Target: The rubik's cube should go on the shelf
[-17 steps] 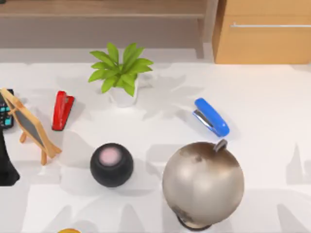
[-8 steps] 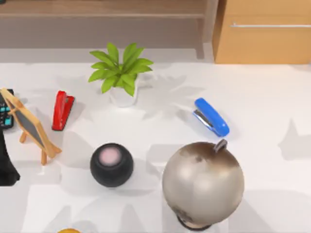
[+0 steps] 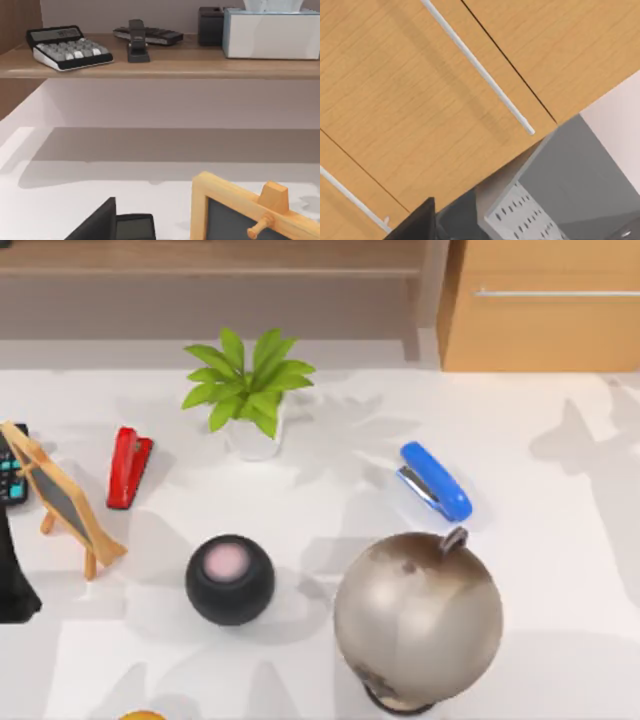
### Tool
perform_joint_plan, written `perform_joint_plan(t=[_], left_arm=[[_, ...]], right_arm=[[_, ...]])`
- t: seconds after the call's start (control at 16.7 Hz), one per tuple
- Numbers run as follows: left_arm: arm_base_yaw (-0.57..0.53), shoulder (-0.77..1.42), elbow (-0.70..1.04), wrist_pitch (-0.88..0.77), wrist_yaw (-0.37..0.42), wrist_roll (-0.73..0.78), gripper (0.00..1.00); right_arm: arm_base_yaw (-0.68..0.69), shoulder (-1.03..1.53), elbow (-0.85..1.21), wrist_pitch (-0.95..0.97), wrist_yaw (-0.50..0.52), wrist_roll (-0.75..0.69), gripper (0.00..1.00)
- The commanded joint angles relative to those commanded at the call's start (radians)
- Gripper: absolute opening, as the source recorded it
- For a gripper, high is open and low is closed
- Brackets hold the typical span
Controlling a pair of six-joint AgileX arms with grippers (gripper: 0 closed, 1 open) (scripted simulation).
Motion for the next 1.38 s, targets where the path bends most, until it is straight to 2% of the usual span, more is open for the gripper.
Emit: perform_joint_plan(t=[0.36, 0.66, 0.9, 1.38], left_arm=[[0.000, 0.000, 0.000, 0.000, 0.000, 0.000, 1.00], [0.000, 0.000, 0.000, 0.000, 0.000, 0.000, 1.00], [0.000, 0.000, 0.000, 0.000, 0.000, 0.000, 1.00], [0.000, 0.000, 0.000, 0.000, 0.000, 0.000, 1.00]], right_arm=[[0.051, 0.560, 0.228, 0.313, 0.052, -0.374, 1.00], [0.080, 0.900, 0.362, 0.499, 0.088, -0.592, 1.00], [0.090, 1.017, 0.409, 0.564, 0.103, -0.667, 1.00], [0.084, 1.032, 0.439, 0.548, 0.098, -0.669, 1.00]])
